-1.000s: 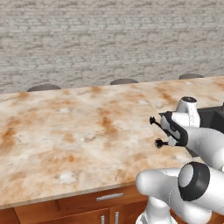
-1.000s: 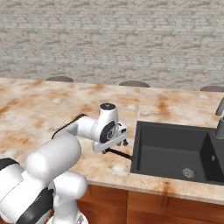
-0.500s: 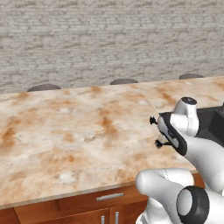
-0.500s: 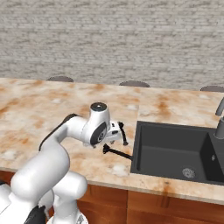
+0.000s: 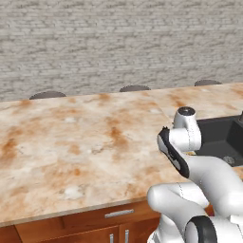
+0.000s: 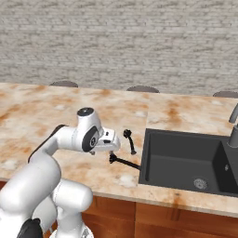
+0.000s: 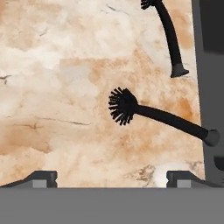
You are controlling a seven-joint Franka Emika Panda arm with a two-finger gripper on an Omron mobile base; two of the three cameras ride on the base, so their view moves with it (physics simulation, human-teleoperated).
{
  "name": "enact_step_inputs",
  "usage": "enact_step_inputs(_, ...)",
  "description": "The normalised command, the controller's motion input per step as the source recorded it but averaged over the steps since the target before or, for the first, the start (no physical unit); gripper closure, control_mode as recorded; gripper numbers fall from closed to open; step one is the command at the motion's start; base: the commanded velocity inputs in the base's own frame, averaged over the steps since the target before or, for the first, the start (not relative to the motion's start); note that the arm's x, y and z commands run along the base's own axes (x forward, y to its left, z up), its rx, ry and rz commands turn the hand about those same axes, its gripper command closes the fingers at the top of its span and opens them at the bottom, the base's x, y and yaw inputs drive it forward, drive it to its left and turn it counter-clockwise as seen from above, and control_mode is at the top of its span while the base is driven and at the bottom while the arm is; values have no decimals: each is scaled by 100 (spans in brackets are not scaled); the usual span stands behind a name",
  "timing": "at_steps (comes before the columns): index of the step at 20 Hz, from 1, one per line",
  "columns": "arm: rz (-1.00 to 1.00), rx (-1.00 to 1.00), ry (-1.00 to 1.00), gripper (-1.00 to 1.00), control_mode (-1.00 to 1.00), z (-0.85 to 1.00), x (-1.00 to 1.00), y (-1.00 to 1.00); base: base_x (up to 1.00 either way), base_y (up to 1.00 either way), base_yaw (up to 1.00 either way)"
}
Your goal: Locate and retrieve the dish brush and dish brush from the cabinet. Place them next to the sink.
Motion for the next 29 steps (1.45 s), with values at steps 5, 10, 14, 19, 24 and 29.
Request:
enact_step_inputs(5,-28,1,3,-100,-100,49,-1,24,0,0,0)
enact_step_inputs(10,-7,2,-3,-100,-100,22,-41,-10,0,0,0)
enact_step_inputs(14,-7,0,-9,-100,-100,63,-34,0,0,0,0)
enact_step_inputs(19,-6,5,-10,-100,-100,32,-64,0,0,0,0)
enact_step_inputs(24,-6,16,-16,-100,-100,24,-72,0,0,0,0)
enact_step_inputs(29,-3,14,-16,-100,-100,30,-75,2,0,0,0)
